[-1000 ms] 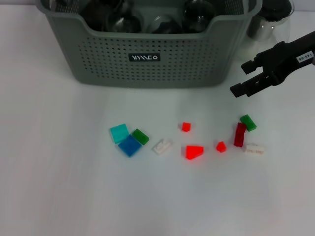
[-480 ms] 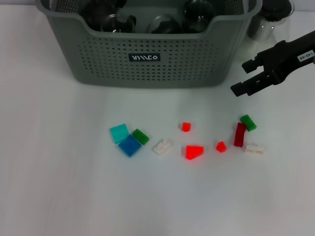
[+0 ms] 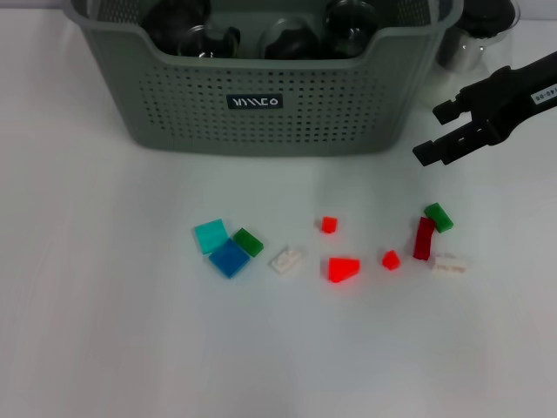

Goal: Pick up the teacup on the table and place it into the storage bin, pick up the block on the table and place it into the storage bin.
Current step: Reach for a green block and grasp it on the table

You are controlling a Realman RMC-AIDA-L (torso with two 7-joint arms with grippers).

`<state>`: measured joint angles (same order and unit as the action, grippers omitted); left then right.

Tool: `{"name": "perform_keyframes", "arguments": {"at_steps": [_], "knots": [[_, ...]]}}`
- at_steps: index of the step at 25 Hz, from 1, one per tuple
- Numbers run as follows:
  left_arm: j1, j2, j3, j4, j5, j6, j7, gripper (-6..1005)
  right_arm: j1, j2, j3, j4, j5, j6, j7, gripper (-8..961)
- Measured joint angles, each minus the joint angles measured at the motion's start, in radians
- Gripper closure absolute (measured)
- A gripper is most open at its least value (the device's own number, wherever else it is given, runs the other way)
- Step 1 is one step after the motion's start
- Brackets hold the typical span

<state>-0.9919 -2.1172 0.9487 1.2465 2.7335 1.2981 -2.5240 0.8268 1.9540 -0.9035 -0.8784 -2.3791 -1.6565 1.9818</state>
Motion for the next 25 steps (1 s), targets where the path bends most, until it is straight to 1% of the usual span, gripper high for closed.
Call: {"name": "perform_keyframes", "arguments": {"at_steps": [2,3,4,6,8,9,11,12,14,16,18,21,23,25], "knots": [[0.053,-0.002,-0.02,0.104,-0.15,0.072,0.028,433,0.0,-0.002,0.0,-0.001,0.0,-0.001,-0.002,39],[0.072,0.0,-0.025,0.128,-0.208,0.093,0.042,420,0.0,-0.003,0.0,-0.001,0.0,-0.003,-0.005,38],[0.11,0.002,-0.034,0.164,-0.315,0.135,0.071,406,0.0,-0.004,0.0,-0.001,0.0,-0.004,-0.007,38],[0.183,0.008,-0.052,0.199,-0.519,0.209,0.146,321,-0.001,-0.006,0.0,-0.001,0.0,-0.006,-0.01,38],[0.244,0.01,-0.062,0.203,-0.667,0.27,0.221,236,-0.002,-0.009,0.0,-0.001,0.0,-0.008,-0.011,38],[0.295,0.011,-0.066,0.197,-0.763,0.314,0.281,194,-0.004,-0.01,0.0,-0.001,0.0,-0.009,-0.011,38],[0.366,-0.002,-0.071,0.181,-0.868,0.369,0.373,172,-0.006,-0.012,0.0,-0.002,0.0,-0.013,-0.012,38],[0.404,-0.015,-0.074,0.169,-0.907,0.396,0.425,162,-0.008,-0.013,0.0,-0.002,0.0,-0.014,-0.013,38],[0.46,-0.04,-0.076,0.146,-0.932,0.434,0.52,140,-0.009,-0.017,0.0,0.0,-0.001,-0.02,-0.013,38],[0.496,-0.053,-0.067,0.114,-0.938,0.462,0.594,137,-0.009,-0.021,0.0,0.003,-0.01,-0.025,-0.01,38],[0.516,-0.056,-0.059,0.049,-0.939,0.488,0.663,135,-0.007,-0.022,0.0,0.006,-0.03,-0.027,-0.006,38],[0.524,-0.054,-0.06,-0.085,-0.928,0.518,0.762,134,-0.004,-0.018,0.0,0.007,-0.065,-0.029,-0.002,39],[0.527,-0.053,-0.06,-0.157,-0.896,0.528,0.845,134,-0.002,-0.013,0.0,0.007,-0.091,-0.03,-0.001,39],[0.529,-0.055,-0.055,-0.205,-0.852,0.537,0.926,135,0.002,-0.01,0.0,0.007,-0.117,-0.03,0.0,39]]}}
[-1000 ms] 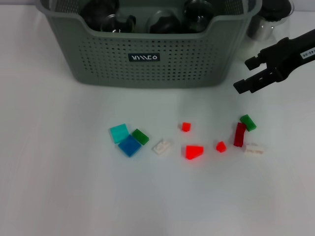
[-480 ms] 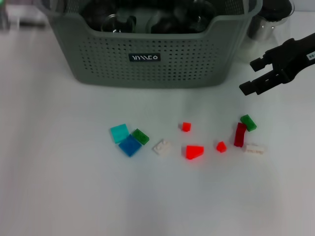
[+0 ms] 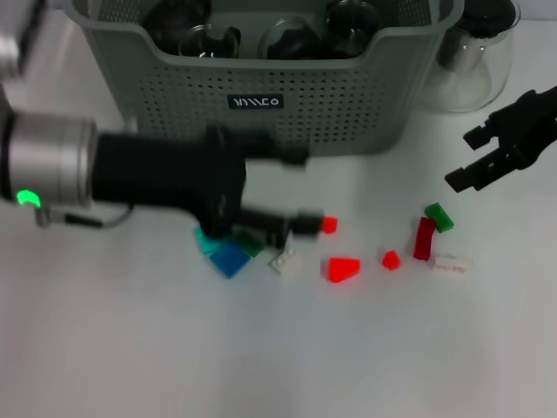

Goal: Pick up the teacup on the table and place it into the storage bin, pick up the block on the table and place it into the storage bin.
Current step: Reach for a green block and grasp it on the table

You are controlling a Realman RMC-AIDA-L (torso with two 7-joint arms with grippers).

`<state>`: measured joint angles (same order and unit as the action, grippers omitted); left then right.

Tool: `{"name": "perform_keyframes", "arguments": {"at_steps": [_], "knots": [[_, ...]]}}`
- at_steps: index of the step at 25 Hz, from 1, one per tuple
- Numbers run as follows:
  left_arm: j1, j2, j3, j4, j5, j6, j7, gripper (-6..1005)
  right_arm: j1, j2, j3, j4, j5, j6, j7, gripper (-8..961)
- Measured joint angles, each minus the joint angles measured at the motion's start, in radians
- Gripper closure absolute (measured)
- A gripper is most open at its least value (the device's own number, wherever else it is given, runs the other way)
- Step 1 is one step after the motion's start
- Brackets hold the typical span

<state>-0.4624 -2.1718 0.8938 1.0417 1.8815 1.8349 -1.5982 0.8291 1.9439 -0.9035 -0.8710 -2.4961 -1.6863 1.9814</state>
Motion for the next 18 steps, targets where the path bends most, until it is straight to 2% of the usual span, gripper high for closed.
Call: {"name": "perform_keyframes", "arguments": {"at_steps": [5,9,14,18], "knots": [[0.001,-0.002,0.022,-0.132,0.076,0.005,0.201,137,0.023,0.009,-0.016,0.001,-0.077,0.0,0.0,39],[-0.002,-0.003,0.03,-0.193,0.115,-0.012,0.286,138,0.046,0.02,-0.055,0.001,-0.132,0.0,-0.002,38],[0.001,-0.005,0.04,-0.206,0.127,-0.033,0.327,138,0.08,0.043,-0.14,0.003,-0.189,0.018,-0.016,39],[0.0,-0.005,0.035,-0.23,0.117,-0.067,0.333,138,0.108,0.075,-0.205,0.004,-0.24,0.039,-0.041,39]]}}
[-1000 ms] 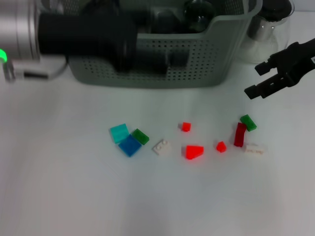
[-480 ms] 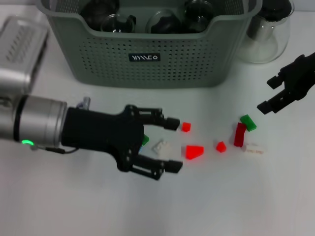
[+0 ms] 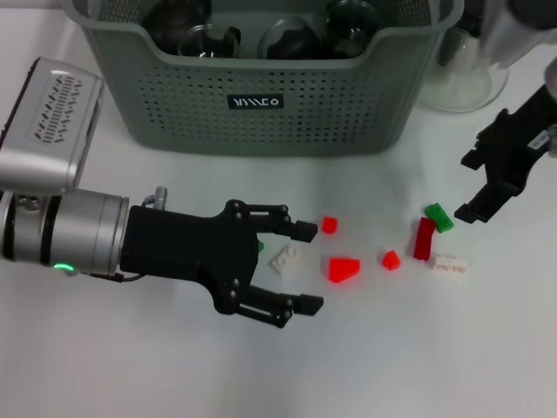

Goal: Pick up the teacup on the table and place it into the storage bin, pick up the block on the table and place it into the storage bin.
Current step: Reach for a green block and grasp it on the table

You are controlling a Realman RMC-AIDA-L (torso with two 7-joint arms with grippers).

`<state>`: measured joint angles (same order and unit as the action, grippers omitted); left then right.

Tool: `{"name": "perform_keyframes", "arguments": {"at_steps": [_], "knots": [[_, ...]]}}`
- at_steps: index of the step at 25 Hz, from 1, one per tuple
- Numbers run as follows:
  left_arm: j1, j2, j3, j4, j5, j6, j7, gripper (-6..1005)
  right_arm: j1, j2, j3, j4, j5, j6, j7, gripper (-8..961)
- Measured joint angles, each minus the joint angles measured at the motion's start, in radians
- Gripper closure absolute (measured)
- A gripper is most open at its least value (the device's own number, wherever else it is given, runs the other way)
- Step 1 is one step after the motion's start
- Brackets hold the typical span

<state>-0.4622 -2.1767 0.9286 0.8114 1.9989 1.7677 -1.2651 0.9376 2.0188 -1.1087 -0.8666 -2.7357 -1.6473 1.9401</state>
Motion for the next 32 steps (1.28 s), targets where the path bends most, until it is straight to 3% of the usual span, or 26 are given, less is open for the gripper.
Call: {"name": "perform_keyframes", "arguments": {"at_steps": [5,10,30,32], "knots": [[-0.003,0.0,0.004,-0.028,-0.006,-0.03,0.01,138,0.031,0.042,-0.076,0.033,-0.068,0.055,-0.028,38],[-0.005,0.0,0.006,-0.036,-0.002,-0.038,0.011,138,0.044,0.068,-0.123,0.061,-0.104,0.096,-0.041,38],[-0.001,0.0,-0.002,-0.038,-0.009,-0.048,0.018,138,0.054,0.078,-0.201,0.143,-0.101,0.215,-0.057,41],[0.0,0.0,-0.003,-0.038,-0.01,-0.048,0.017,138,0.055,0.079,-0.201,0.148,-0.099,0.218,-0.061,78]]}}
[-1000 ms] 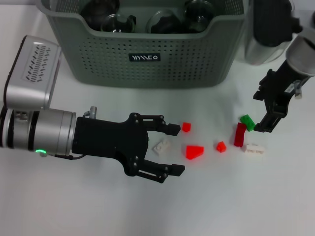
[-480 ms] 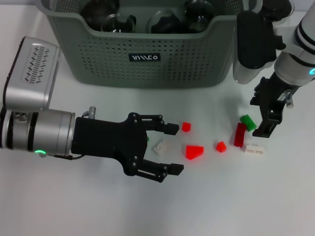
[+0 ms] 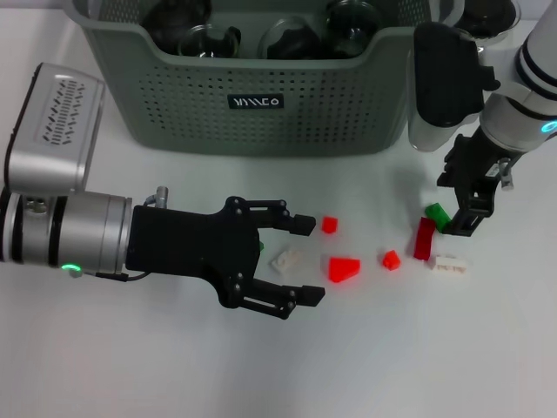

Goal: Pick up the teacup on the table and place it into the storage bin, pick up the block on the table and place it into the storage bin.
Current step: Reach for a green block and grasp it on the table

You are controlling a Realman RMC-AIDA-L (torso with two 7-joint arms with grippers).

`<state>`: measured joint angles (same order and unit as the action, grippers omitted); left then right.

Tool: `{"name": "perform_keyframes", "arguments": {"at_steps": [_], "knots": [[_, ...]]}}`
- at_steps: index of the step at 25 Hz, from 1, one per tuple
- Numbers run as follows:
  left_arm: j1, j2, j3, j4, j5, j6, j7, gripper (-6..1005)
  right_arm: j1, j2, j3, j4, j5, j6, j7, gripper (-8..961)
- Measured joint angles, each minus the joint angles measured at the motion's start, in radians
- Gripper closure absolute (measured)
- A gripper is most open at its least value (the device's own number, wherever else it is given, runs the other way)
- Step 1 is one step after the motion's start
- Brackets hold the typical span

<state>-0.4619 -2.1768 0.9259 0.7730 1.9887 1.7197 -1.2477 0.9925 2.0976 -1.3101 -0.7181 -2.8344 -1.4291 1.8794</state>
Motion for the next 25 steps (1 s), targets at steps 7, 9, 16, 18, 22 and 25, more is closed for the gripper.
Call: {"name": "perform_keyframes", "arguments": {"at_steps": [7,9,16,18,22,25], "knots": [[0.0,0.0,-0.002,0.0,-0.001,-0.001,-0.001,138,0.005,0.003,-0.021,0.032,0.004,0.02,-0.002,210],[0.001,0.0,-0.002,0.0,-0.001,-0.001,-0.002,138,0.005,0.003,-0.021,0.032,0.007,0.023,-0.002,247],[0.002,0.0,-0.004,0.0,-0.001,-0.001,-0.003,138,0.005,0.006,-0.033,0.038,0.017,0.038,-0.004,315],[0.002,0.0,-0.004,0.0,-0.002,0.0,-0.004,138,0.007,0.006,-0.038,0.045,0.021,0.046,-0.005,315],[0.002,0.0,-0.005,-0.001,-0.002,0.0,-0.004,138,0.012,0.007,-0.04,0.059,0.021,0.057,-0.005,314],[0.002,0.0,-0.006,-0.002,-0.002,0.0,-0.004,138,0.014,0.008,-0.04,0.067,0.021,0.062,-0.005,319]]}}
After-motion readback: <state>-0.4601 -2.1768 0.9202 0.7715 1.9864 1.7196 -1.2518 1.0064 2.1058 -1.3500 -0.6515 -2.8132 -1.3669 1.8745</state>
